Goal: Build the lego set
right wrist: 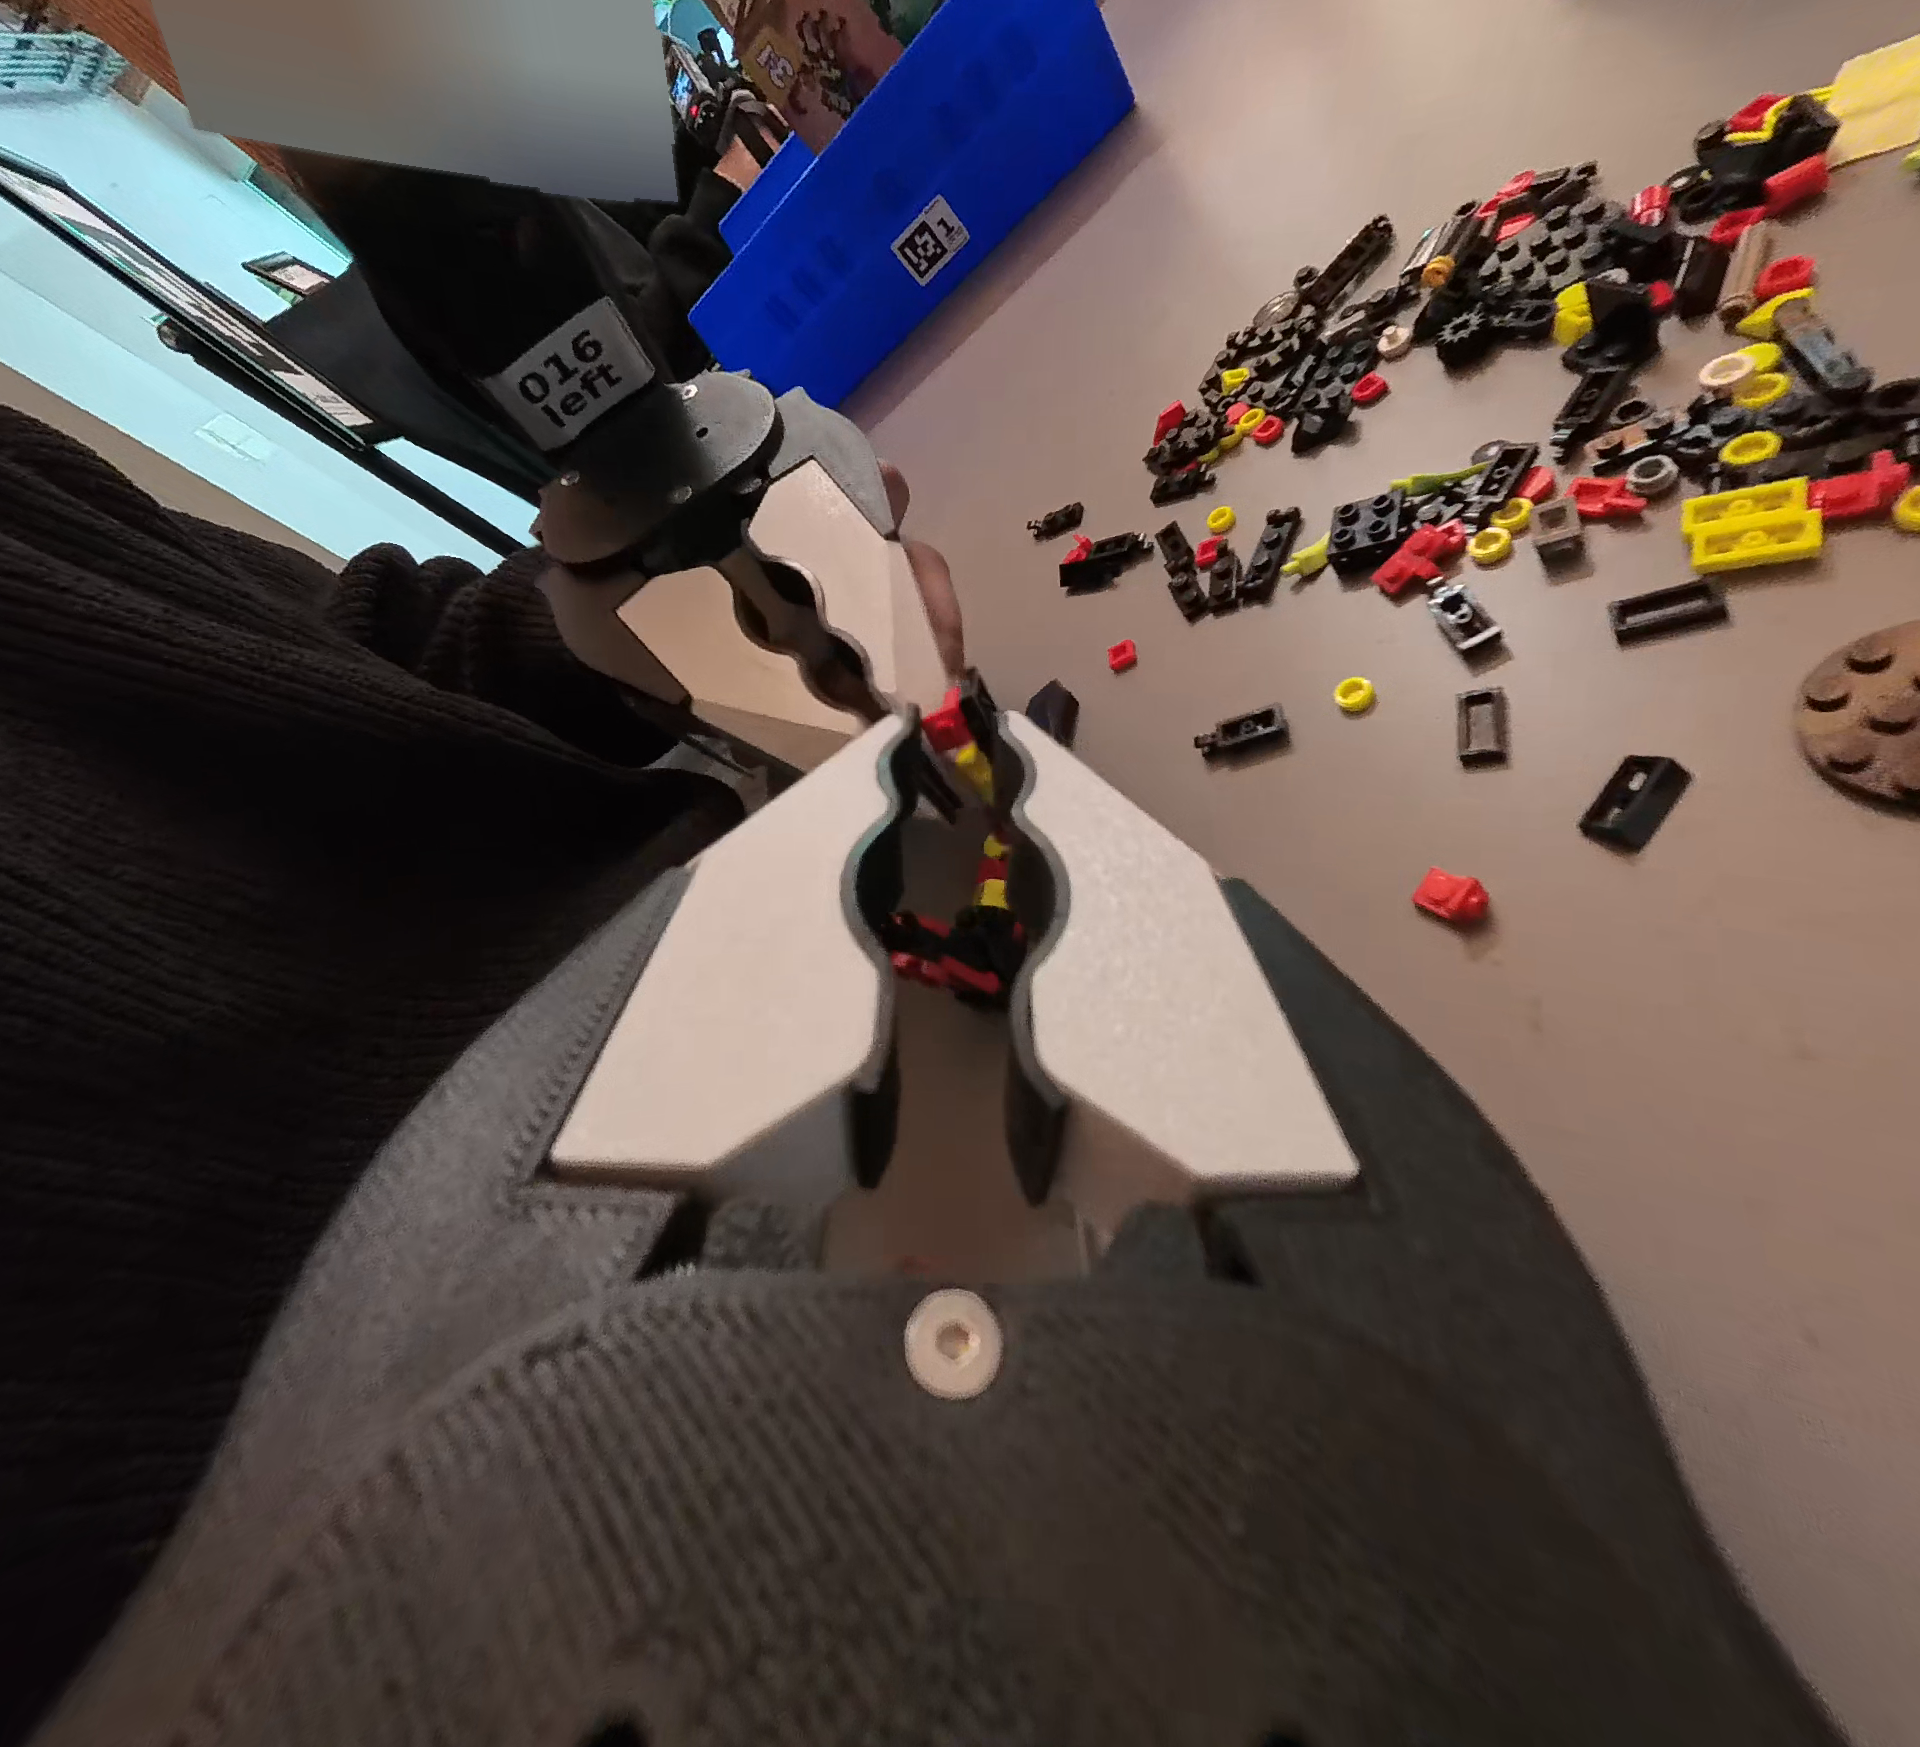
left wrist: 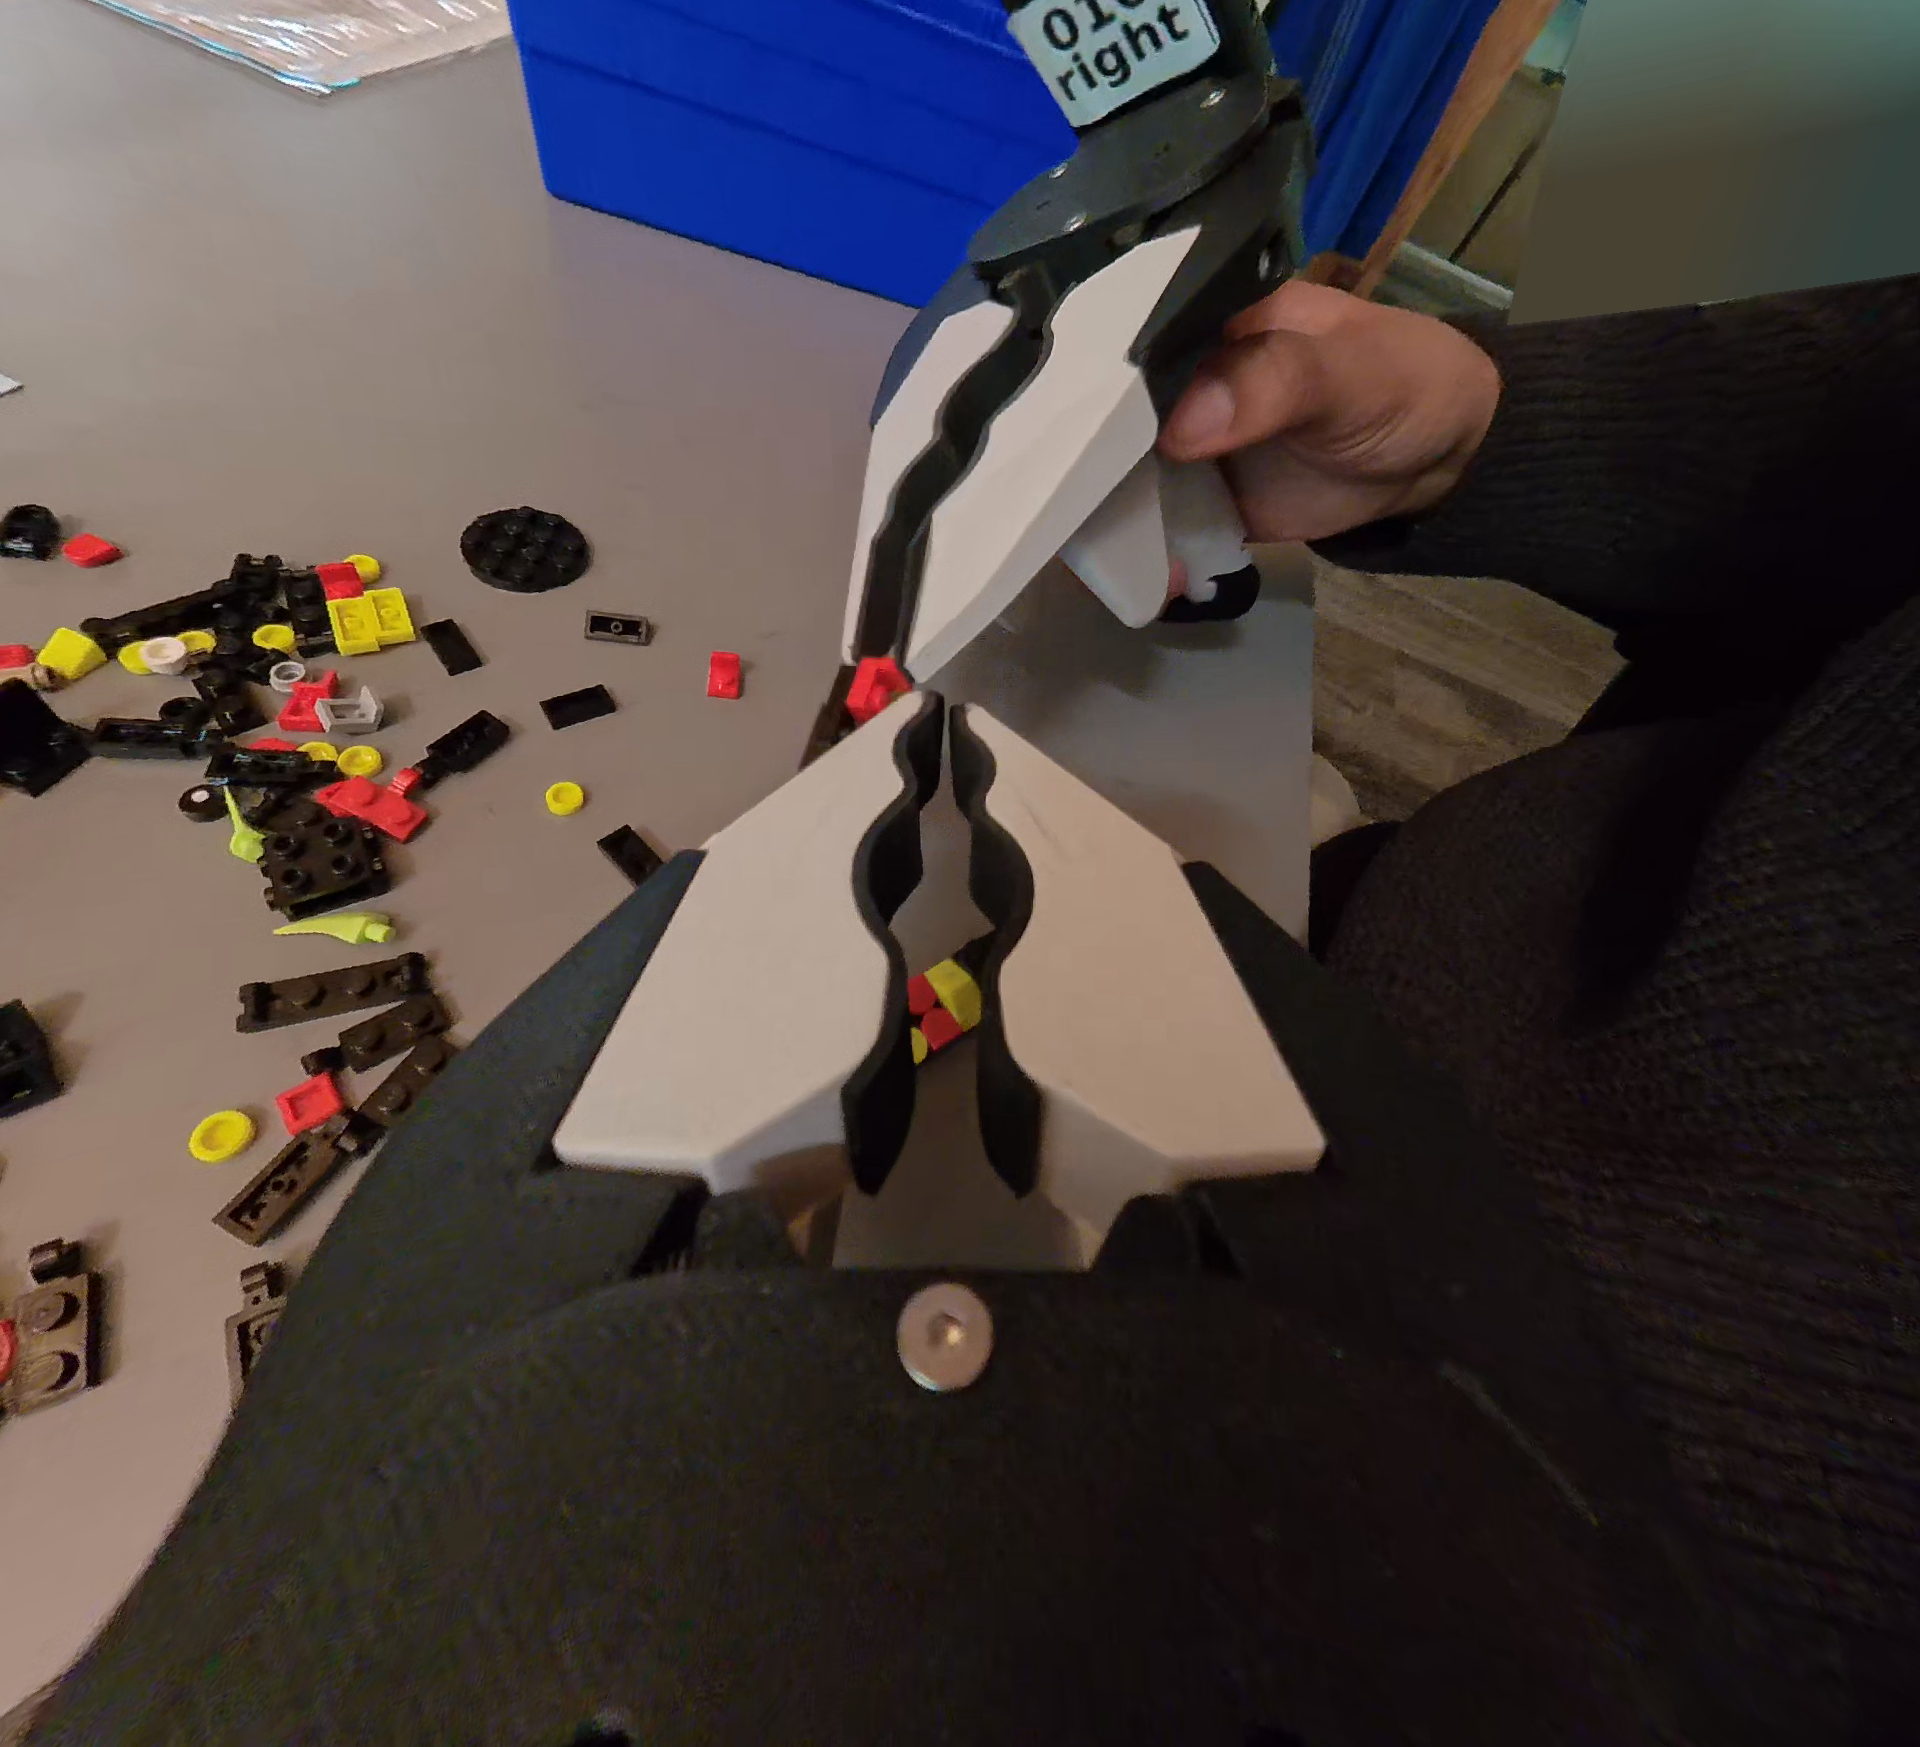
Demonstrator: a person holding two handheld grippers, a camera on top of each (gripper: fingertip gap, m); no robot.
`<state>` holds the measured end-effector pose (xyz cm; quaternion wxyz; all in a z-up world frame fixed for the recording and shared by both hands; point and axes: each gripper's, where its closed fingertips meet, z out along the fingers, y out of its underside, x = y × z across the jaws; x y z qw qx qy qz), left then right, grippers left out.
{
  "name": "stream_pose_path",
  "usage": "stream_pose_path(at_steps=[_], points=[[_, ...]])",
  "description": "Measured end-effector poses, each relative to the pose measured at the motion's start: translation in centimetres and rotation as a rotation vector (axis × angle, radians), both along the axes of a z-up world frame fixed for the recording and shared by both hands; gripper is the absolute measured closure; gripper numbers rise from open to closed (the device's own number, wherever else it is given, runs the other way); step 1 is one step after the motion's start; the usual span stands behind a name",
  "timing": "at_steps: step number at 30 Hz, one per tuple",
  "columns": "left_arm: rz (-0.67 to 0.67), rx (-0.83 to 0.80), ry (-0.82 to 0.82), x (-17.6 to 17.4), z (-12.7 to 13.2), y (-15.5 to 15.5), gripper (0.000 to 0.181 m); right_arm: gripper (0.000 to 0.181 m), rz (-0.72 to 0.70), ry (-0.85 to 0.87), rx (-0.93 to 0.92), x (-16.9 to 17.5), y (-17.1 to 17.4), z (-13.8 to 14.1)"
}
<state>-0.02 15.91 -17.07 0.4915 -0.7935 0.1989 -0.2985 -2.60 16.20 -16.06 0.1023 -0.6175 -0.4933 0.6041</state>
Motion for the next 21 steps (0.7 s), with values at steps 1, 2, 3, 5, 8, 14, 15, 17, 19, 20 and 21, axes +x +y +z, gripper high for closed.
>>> stream_pose_path(at_steps=[1,2,3,5,8,14,15,17,19,20,21], points=[[0.0,0.001,-0.013,0.0,0.2,0.0,0.181,0.175,-0.002,-0.001,0.008,0.1,0.2,0.0],[0.004,-0.001,-0.026,-0.2,0.3,0.0,0.181,0.176,-0.003,-0.003,0.014,0.1,0.3,-0.1],[0.009,-0.008,-0.039,-0.3,0.3,0.1,0.181,0.176,-0.003,-0.008,0.018,0.2,0.4,-0.2],[0.019,-0.023,-0.057,-0.6,0.3,0.2,0.181,0.177,-0.004,-0.021,0.029,0.3,0.5,-0.6],[0.038,-0.026,-0.074,-1.2,0.5,0.4,0.181,0.177,0.0,-0.044,0.063,0.3,0.6,-1.1],[0.086,-0.056,-0.108,-2.4,0.4,0.9,0.17,0.177,0.005,-0.03,0.049,0.4,0.7,-0.9],[0.082,-0.075,-0.102,-2.4,0.0,0.9,0.166,0.177,0.008,-0.023,0.04,0.4,0.7,-0.7],[0.065,-0.123,-0.09,-2.1,-1.0,0.7,0.162,0.177,0.016,-0.006,0.026,0.5,0.6,-0.4],[0.057,-0.131,-0.101,-1.8,-1.0,0.7,0.164,0.176,0.029,0.007,0.018,0.5,0.4,-0.1],[0.051,-0.129,-0.113,-1.6,-0.9,0.6,0.167,0.176,0.037,0.011,0.016,0.5,0.2,-0.1],[0.043,-0.127,-0.127,-1.5,-0.6,0.6,0.169,0.176,0.043,0.014,0.017,0.5,0.1,0.0]])
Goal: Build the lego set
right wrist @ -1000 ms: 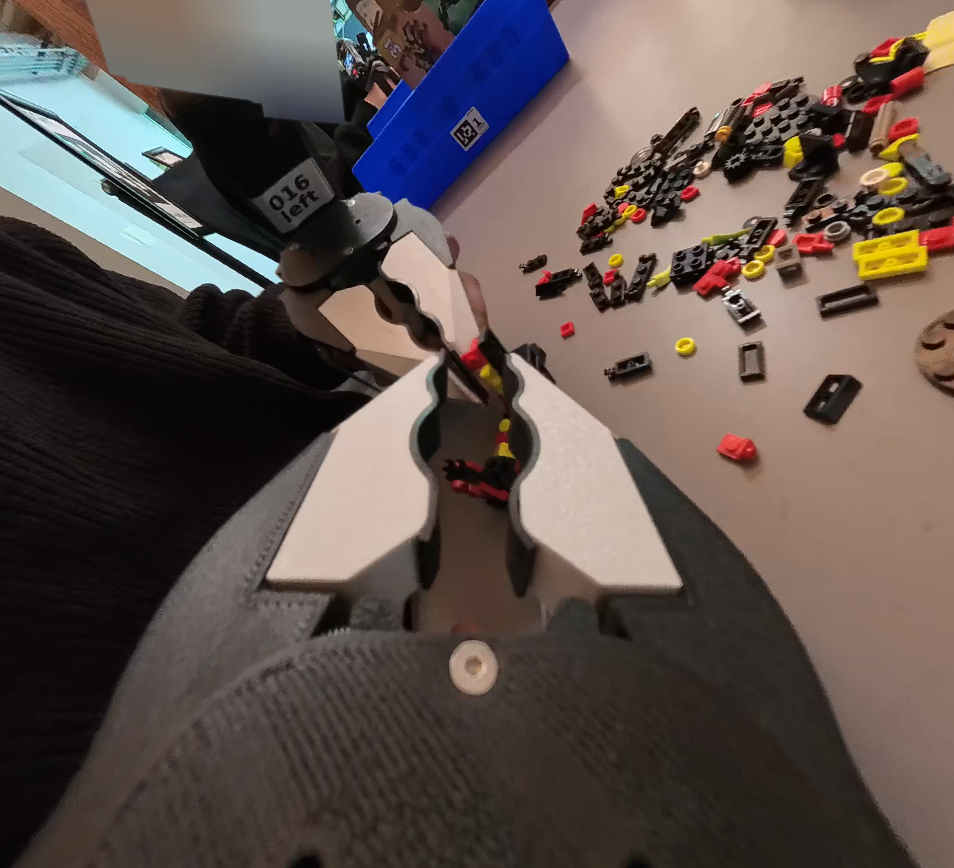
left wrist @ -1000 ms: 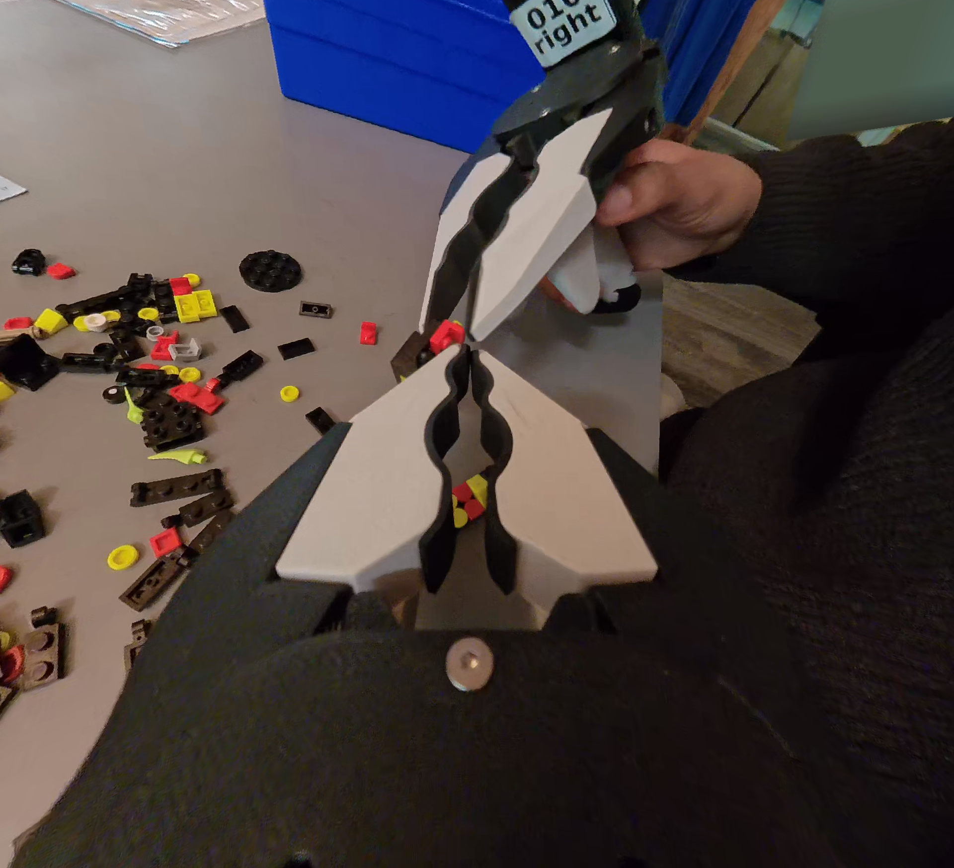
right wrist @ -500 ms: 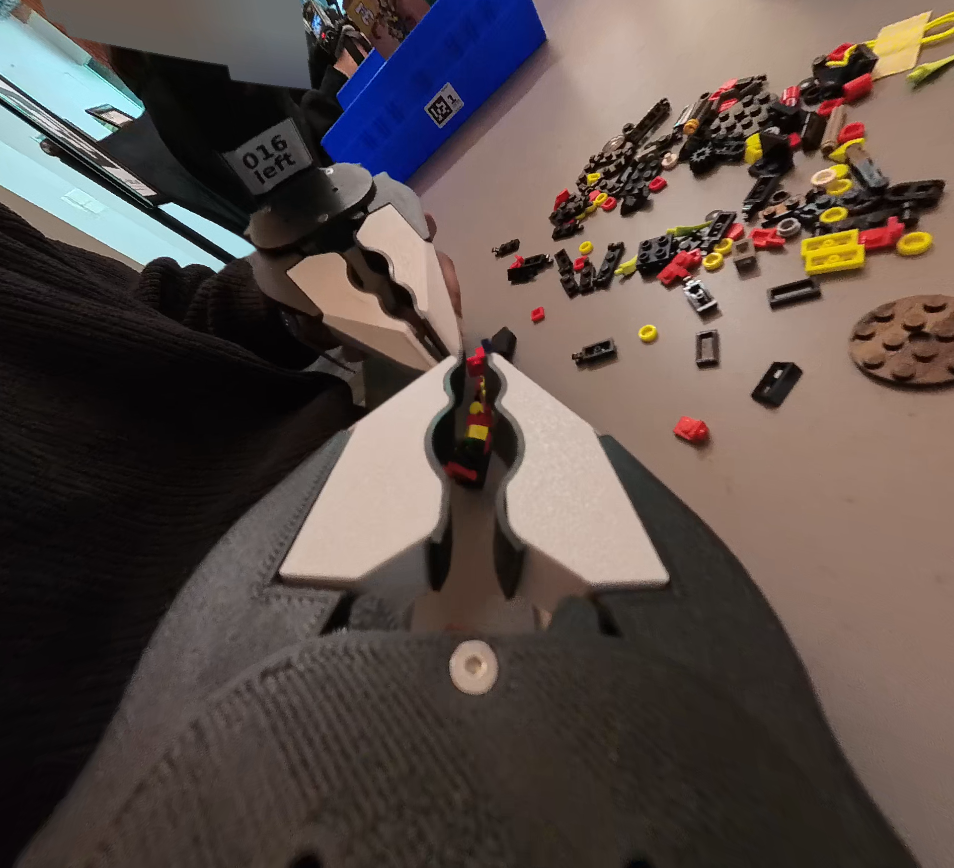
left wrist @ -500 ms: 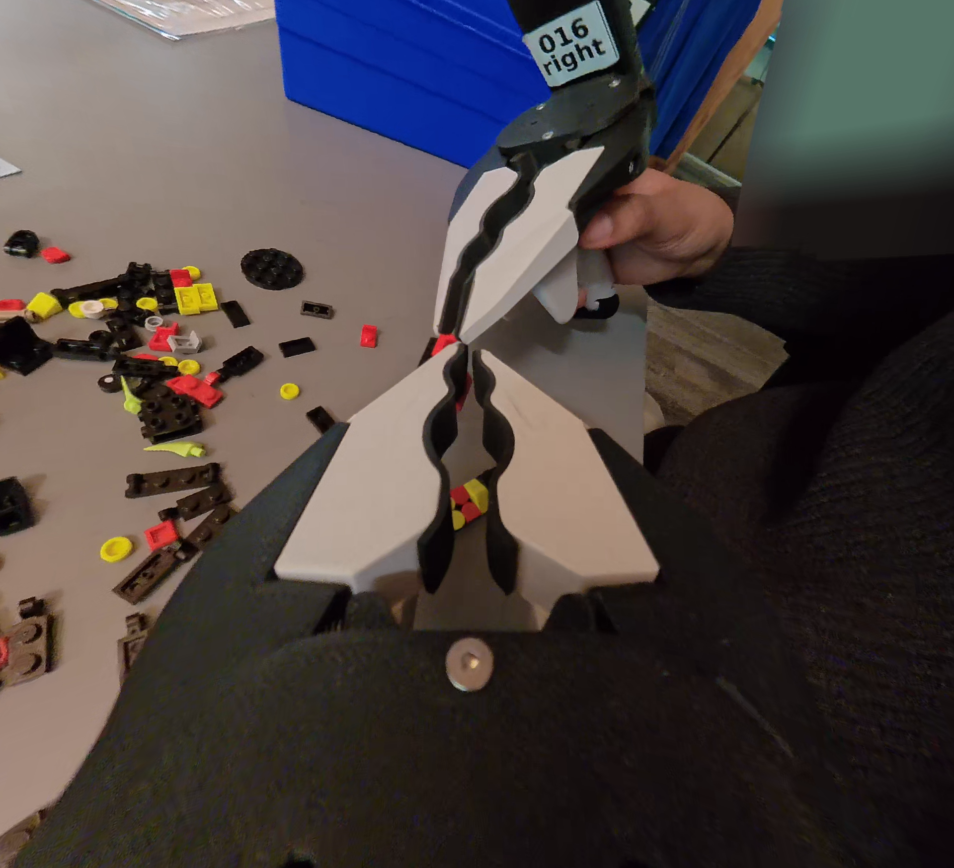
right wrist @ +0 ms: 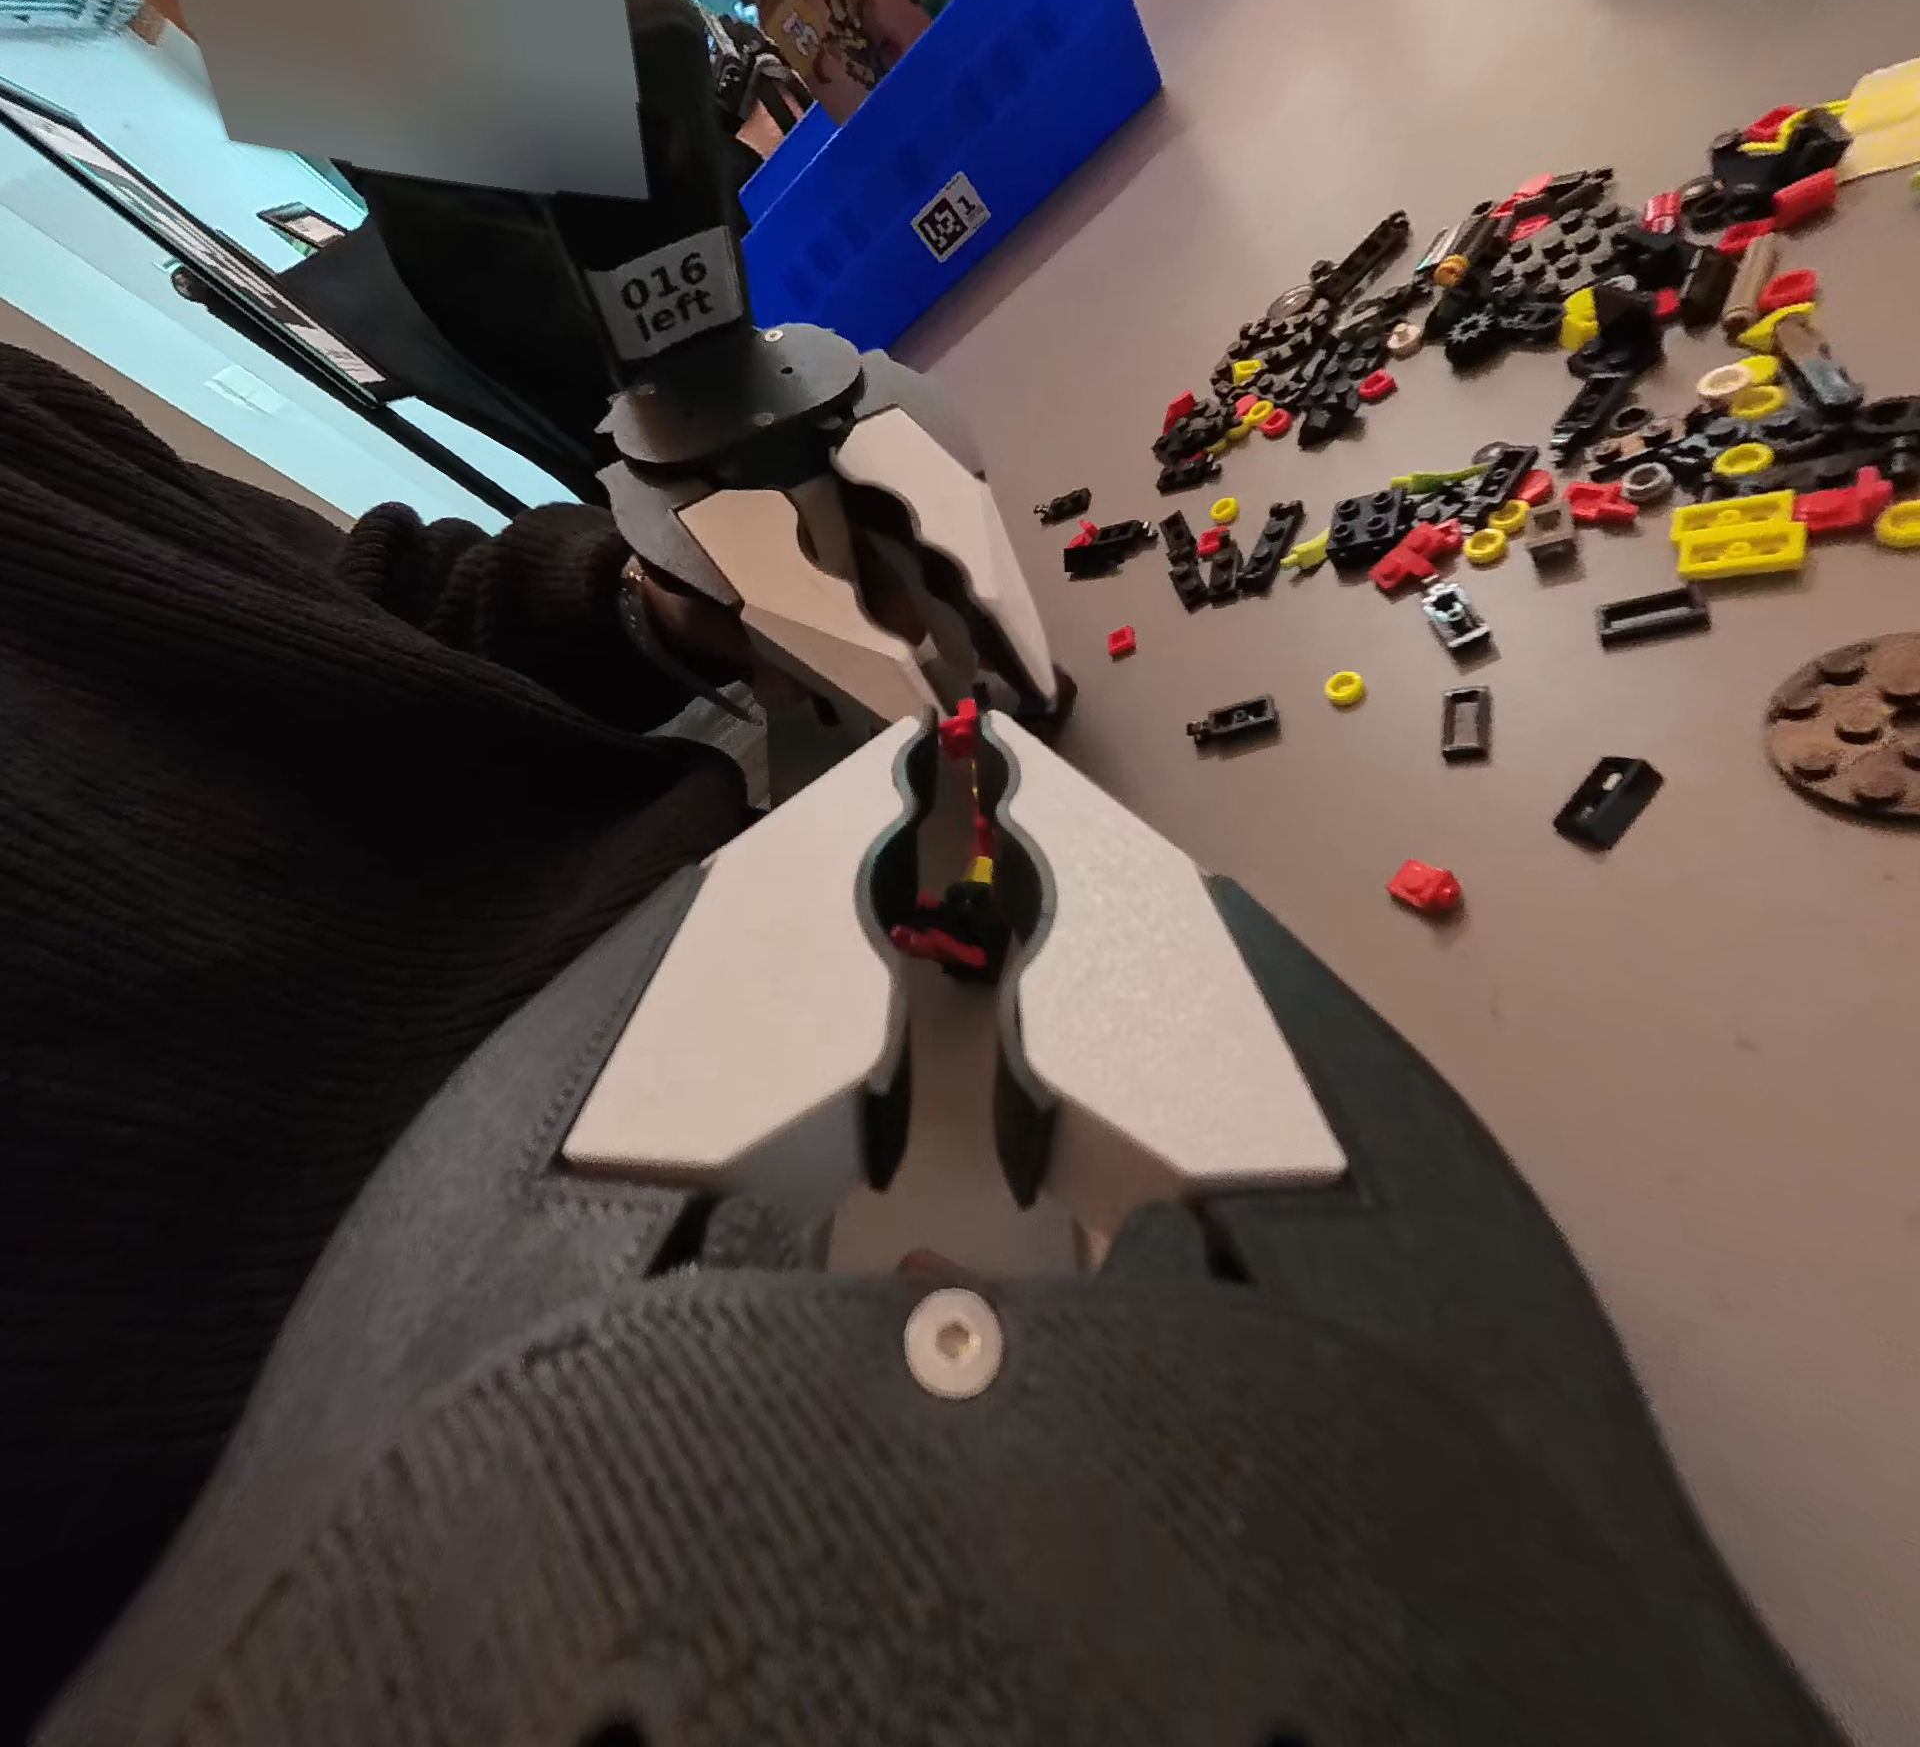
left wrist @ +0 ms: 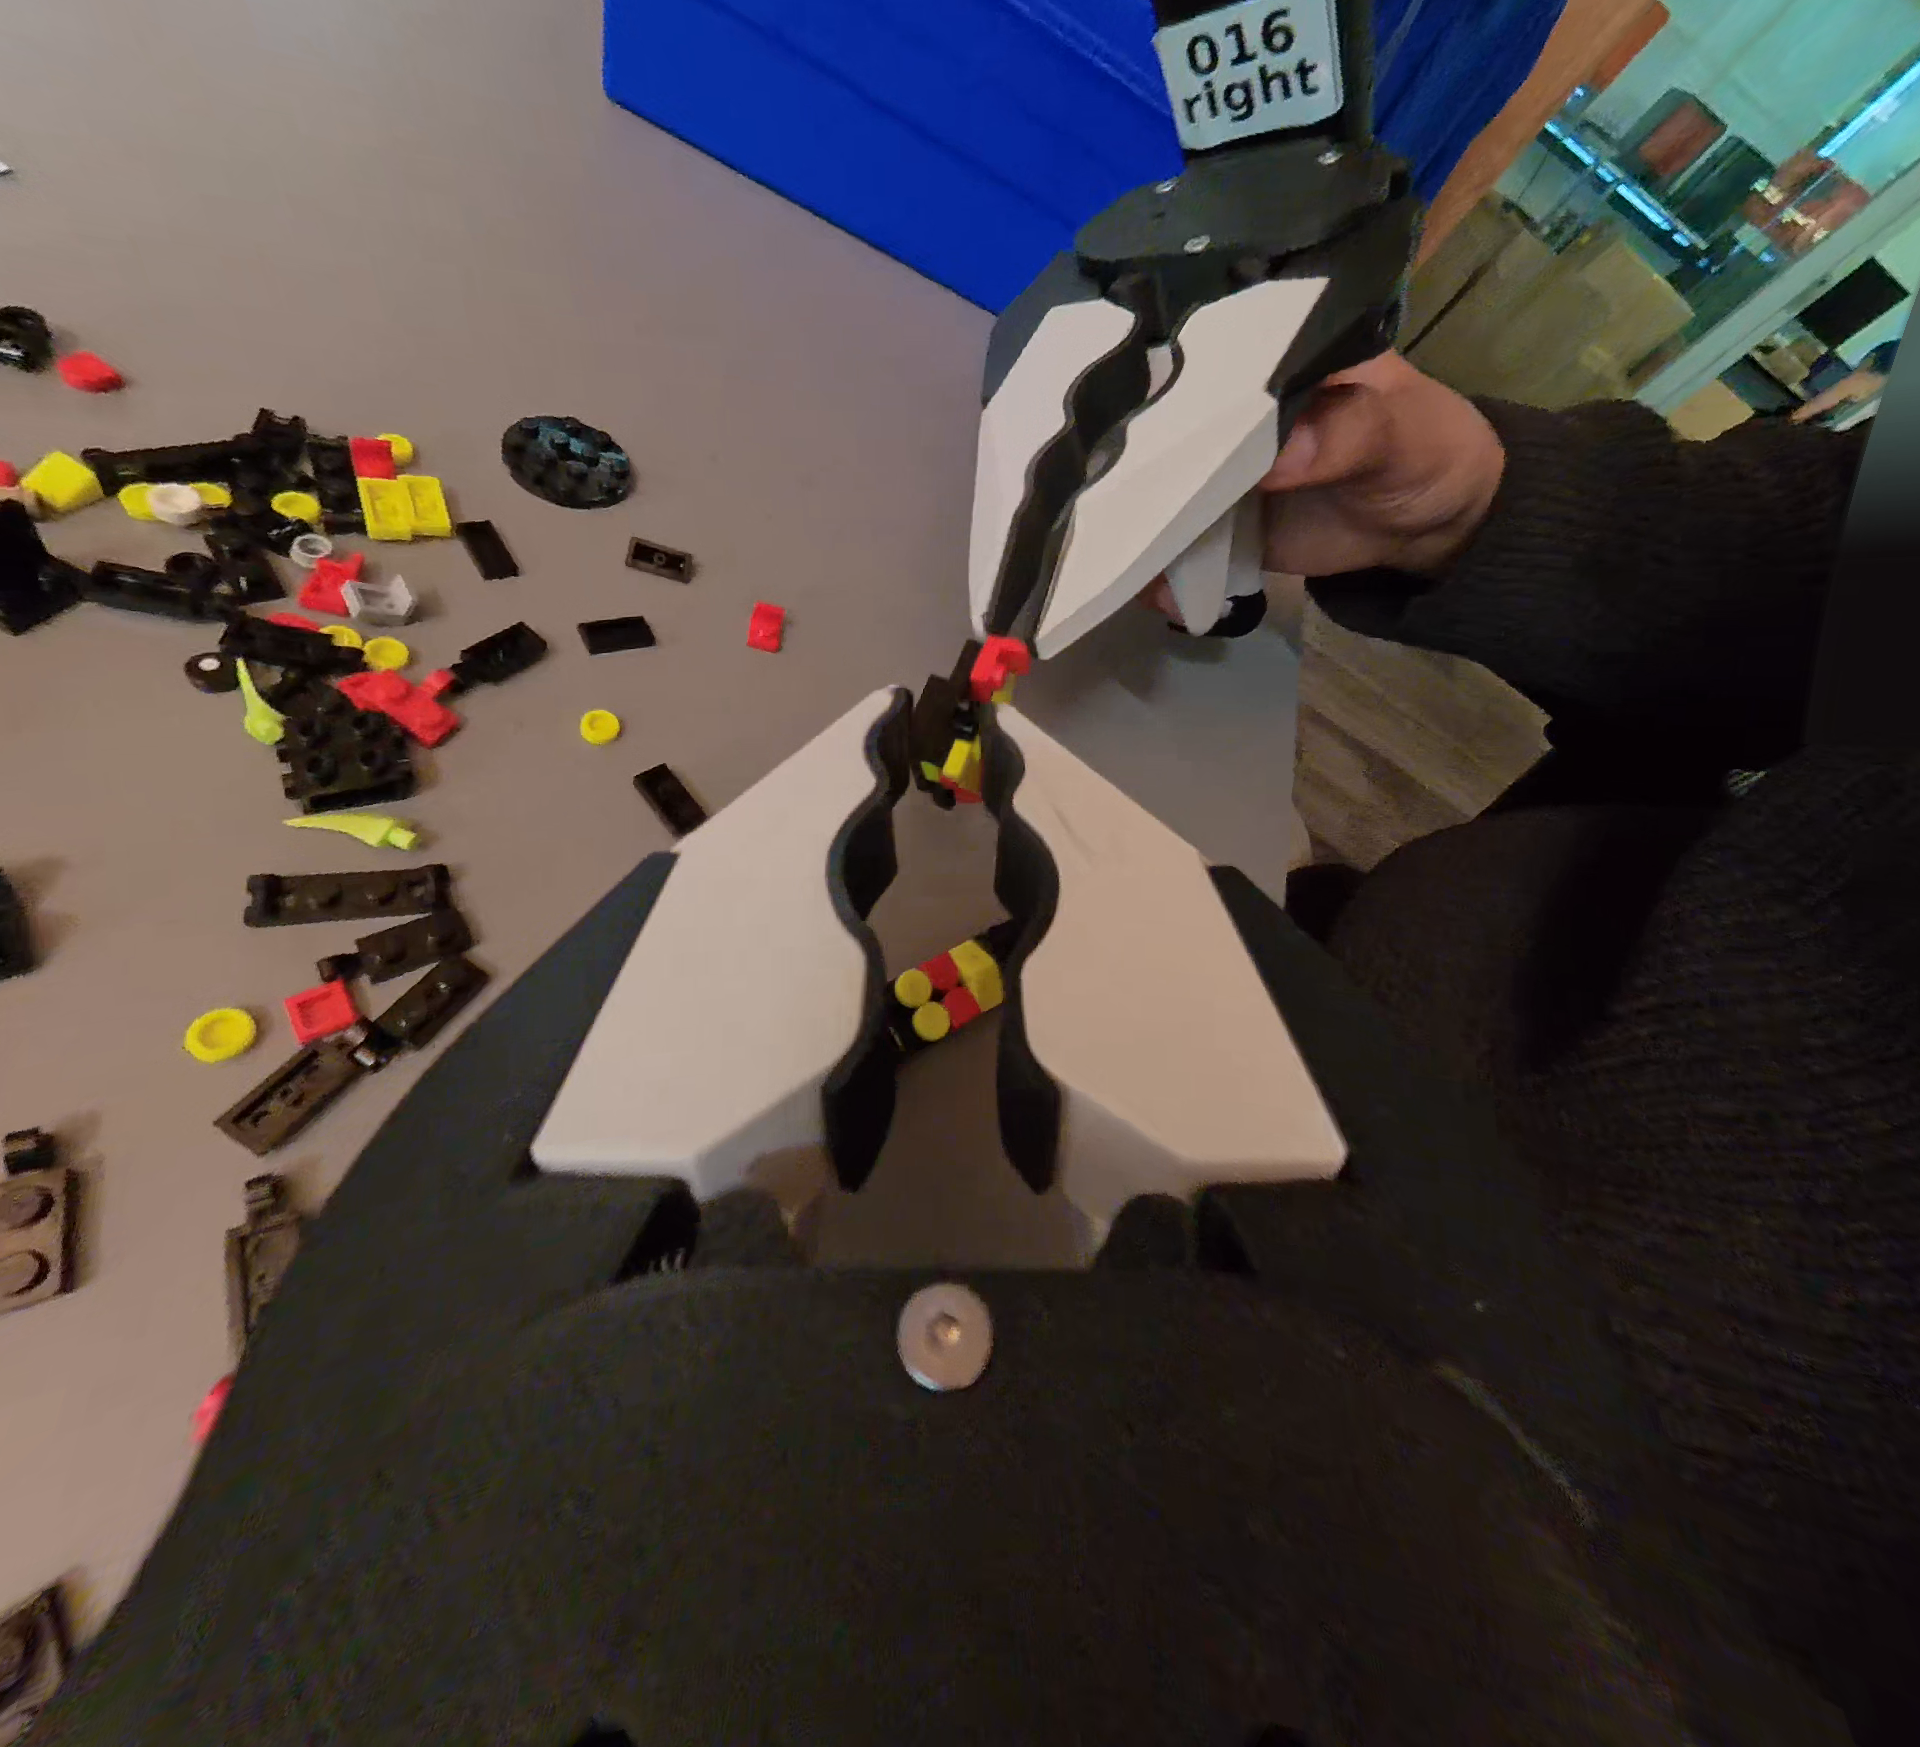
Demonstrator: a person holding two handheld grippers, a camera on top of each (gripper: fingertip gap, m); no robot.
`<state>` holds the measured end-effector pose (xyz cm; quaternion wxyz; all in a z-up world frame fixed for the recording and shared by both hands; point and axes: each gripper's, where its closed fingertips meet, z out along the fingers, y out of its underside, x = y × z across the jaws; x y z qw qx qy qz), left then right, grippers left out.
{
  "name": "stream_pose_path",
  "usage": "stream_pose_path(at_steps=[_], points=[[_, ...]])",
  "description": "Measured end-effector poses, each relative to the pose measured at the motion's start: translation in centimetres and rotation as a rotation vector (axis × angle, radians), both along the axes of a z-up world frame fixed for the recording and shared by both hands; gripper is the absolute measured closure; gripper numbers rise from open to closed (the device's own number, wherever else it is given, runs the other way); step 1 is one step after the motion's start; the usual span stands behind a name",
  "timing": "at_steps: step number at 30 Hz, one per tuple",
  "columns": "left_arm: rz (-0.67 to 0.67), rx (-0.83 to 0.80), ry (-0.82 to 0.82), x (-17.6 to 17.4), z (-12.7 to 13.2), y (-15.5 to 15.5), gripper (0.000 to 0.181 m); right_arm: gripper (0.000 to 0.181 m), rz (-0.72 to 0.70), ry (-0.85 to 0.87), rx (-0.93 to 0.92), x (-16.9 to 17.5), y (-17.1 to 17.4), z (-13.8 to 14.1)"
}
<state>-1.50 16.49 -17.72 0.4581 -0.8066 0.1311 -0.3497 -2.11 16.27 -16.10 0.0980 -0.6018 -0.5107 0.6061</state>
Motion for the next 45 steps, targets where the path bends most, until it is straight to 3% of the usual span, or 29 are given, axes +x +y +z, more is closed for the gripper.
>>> stream_pose_path(at_steps=[4,8,16,20,26,31,35,39,42,45], points=[[-0.013,0.002,-0.057,0.1,0.6,-0.2,0.177,0.176,0.006,0.025,0.006,0.0,-0.1,0.4],[-0.011,-0.02,-0.17,-0.1,1.4,-0.1,0.178,0.162,-0.011,0.093,0.037,-0.1,0.2,1.4],[-0.049,-0.027,-0.256,0.2,2.2,-0.5,0.178,0.153,0.071,0.134,0.281,0.3,-0.8,0.9],[-0.072,-0.021,-0.256,0.6,2.4,-0.7,0.178,0.155,0.101,0.118,0.324,0.3,-1.3,0.3],[-0.092,-0.019,-0.283,0.9,2.7,-1.0,0.178,0.173,0.113,0.139,0.294,0.6,-1.3,0.8],[-0.084,-0.014,-0.298,0.7,3.0,-0.9,0.177,0.174,0.104,0.15,0.296,0.5,-1.2,1.0],[-0.042,-0.004,-0.295,0.1,3.0,-0.5,0.165,0.174,0.073,0.137,0.284,0.7,-0.5,1.2],[0.027,-0.009,-0.23,-1.0,2.2,0.4,0.161,0.176,-0.027,0.071,0.275,1.7,1.7,1.1],[0.077,-0.028,-0.073,-1.4,0.7,1.9,0.161,0.176,-0.143,0.009,0.24,3.3,3.9,0.5],[0.014,-0.033,0.075,-0.4,-0.3,3.4,0.161,0.176,-0.233,-0.025,0.177,4.7,5.4,0.1]])
